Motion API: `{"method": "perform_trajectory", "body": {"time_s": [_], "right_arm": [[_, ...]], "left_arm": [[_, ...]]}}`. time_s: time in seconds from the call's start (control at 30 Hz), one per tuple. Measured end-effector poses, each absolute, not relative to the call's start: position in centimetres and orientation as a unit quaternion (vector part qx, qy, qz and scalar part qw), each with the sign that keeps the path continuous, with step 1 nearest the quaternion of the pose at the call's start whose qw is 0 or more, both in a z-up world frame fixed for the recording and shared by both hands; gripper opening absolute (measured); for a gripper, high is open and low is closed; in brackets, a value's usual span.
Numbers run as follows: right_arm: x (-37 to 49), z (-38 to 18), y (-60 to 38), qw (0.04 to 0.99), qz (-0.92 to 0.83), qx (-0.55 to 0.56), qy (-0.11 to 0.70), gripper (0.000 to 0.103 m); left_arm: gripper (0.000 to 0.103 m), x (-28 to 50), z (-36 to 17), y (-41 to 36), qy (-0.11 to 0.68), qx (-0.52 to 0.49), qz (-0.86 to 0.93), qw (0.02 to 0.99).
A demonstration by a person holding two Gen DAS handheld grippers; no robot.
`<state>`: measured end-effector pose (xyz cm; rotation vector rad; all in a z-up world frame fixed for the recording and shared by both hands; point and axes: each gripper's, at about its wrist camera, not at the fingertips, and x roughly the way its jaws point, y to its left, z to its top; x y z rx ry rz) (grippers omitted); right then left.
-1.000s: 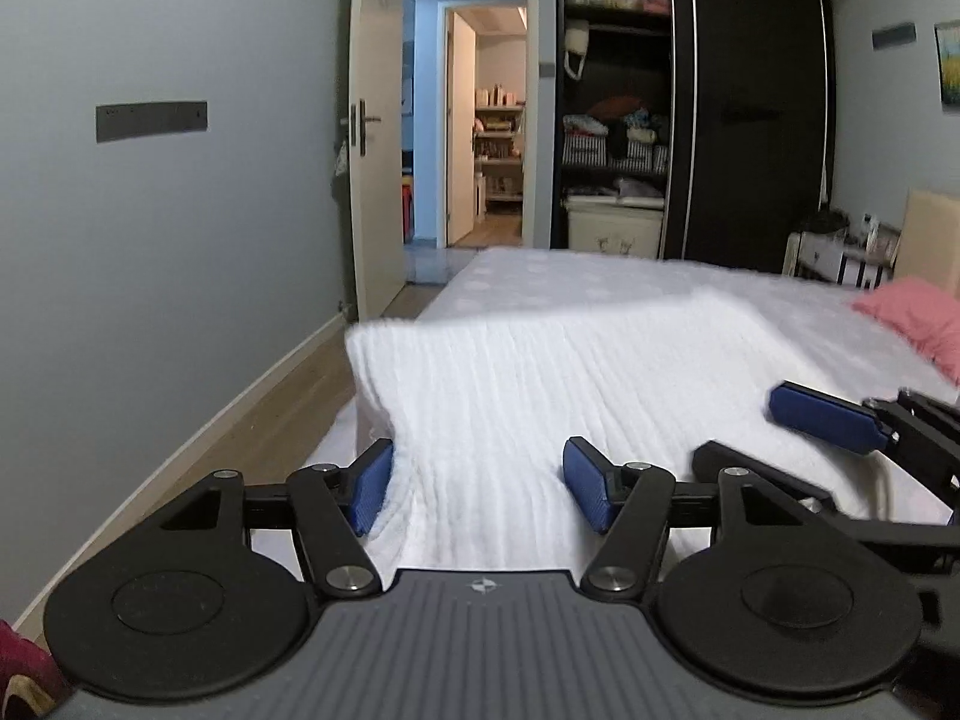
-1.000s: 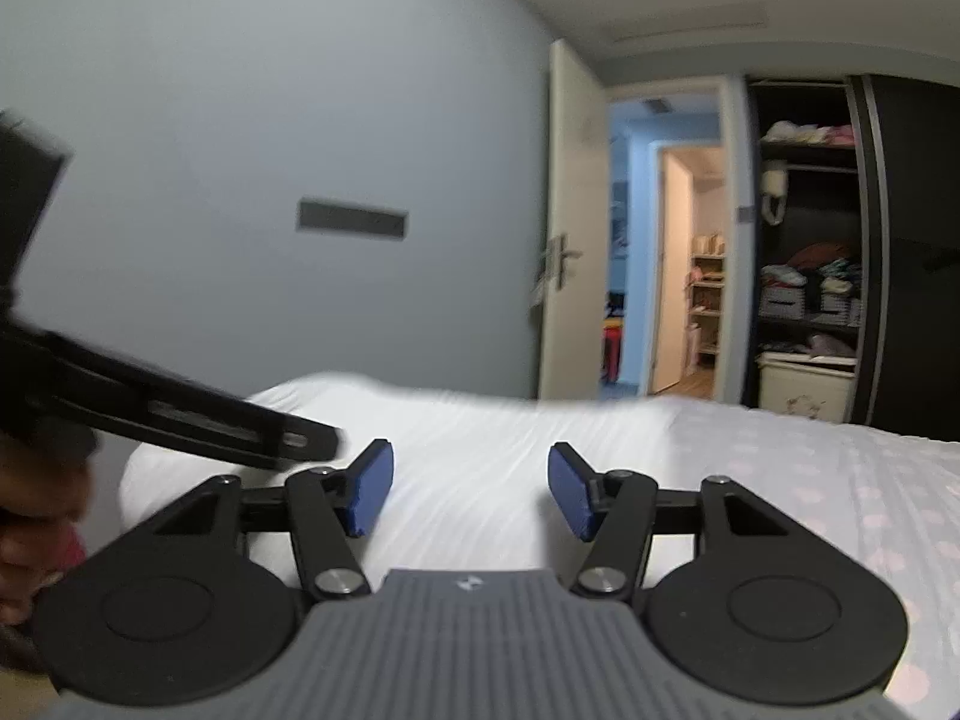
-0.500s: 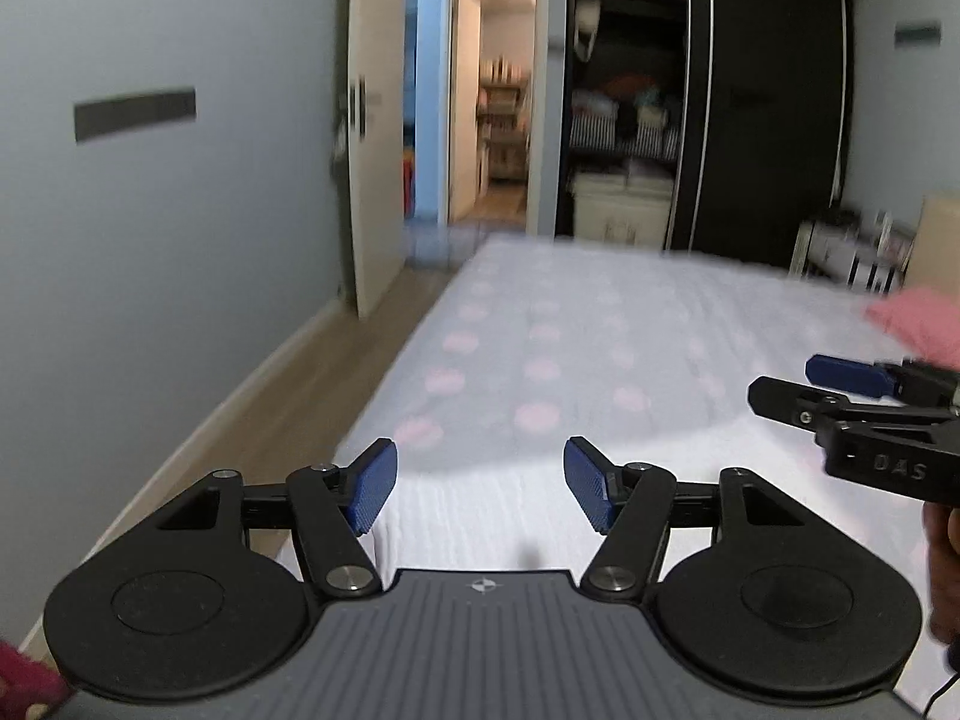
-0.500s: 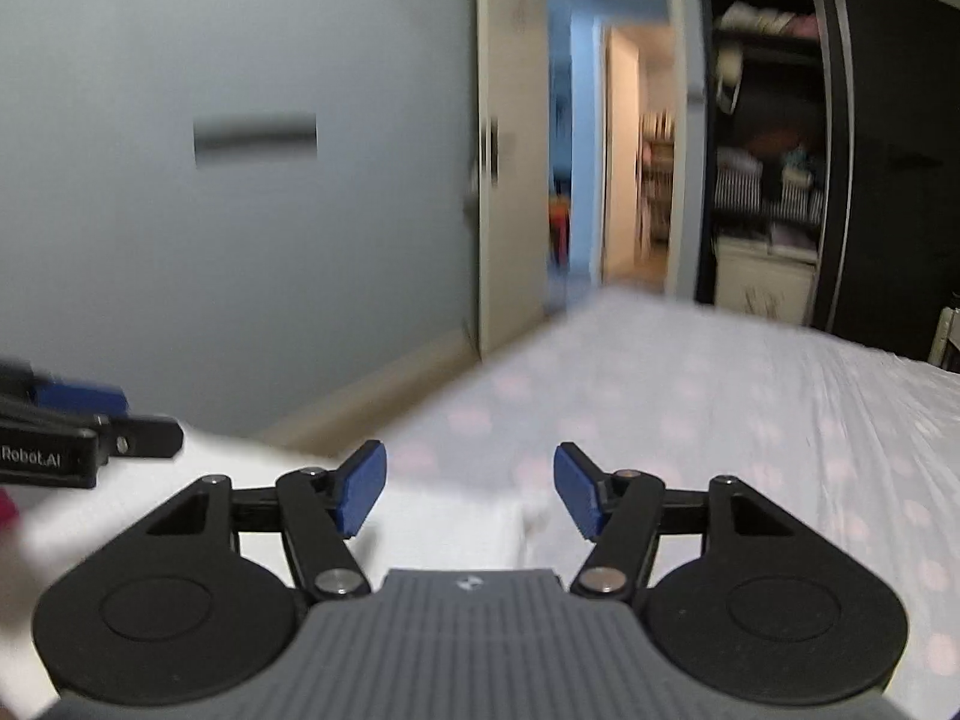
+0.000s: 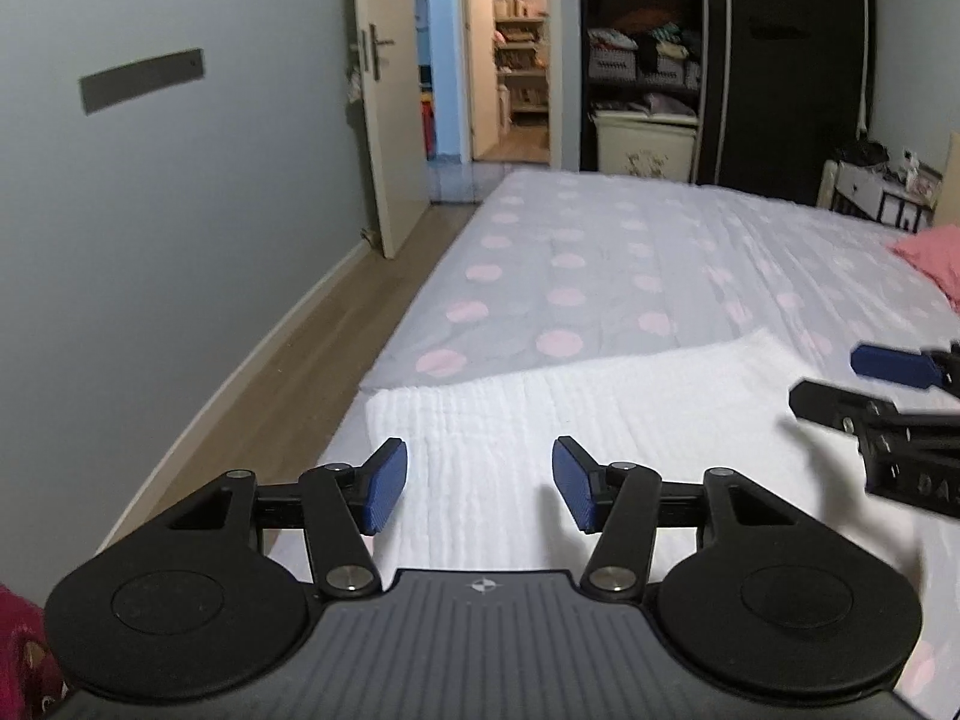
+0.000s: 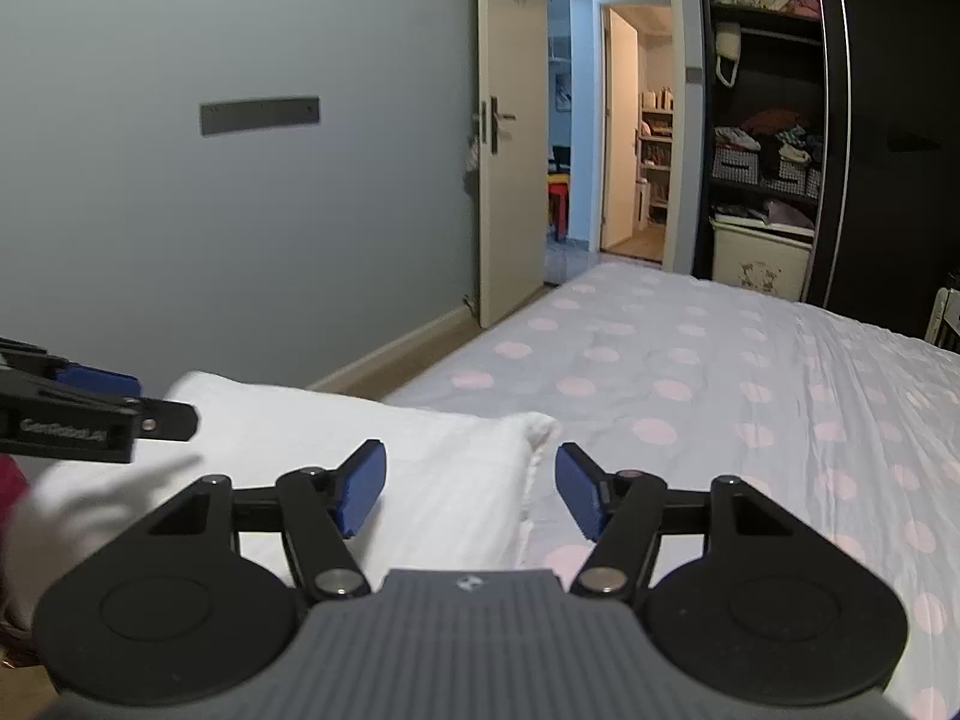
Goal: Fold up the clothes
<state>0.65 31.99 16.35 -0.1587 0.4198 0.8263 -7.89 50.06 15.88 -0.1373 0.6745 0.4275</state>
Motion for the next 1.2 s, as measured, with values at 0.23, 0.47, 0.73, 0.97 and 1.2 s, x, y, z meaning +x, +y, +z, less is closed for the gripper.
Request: {"method": "perform_trajectory", "body": {"time_s": [0.23, 0.47, 0.73, 0.97, 1.2], "right_arm": [[-3.7, 19.2, 28.7, 0.882, 0.413, -0.051, 0.219, 0.084], [-7.4, 20.0, 26.1, 0.872, 0.421, -0.031, 0.250, 0.096], [-11.3, 19.4, 23.7, 0.873, 0.427, -0.030, 0.232, 0.101], [-12.5, 20.1, 22.9, 0.883, 0.411, -0.044, 0.224, 0.102], [-14.4, 22.0, 21.5, 0.891, 0.400, -0.074, 0.203, 0.102]], "left_arm": [[0.062, -11.4, 18.5, 47.5, 0.309, -0.090, 0.232, 0.918], [0.069, -15.6, 19.4, 44.8, 0.315, -0.131, 0.285, 0.896], [0.072, -19.4, 17.9, 41.7, 0.308, -0.124, 0.292, 0.897], [0.072, -19.9, 16.6, 40.2, 0.316, -0.120, 0.287, 0.896], [0.072, -20.7, 16.3, 39.0, 0.311, -0.125, 0.296, 0.895]]}}
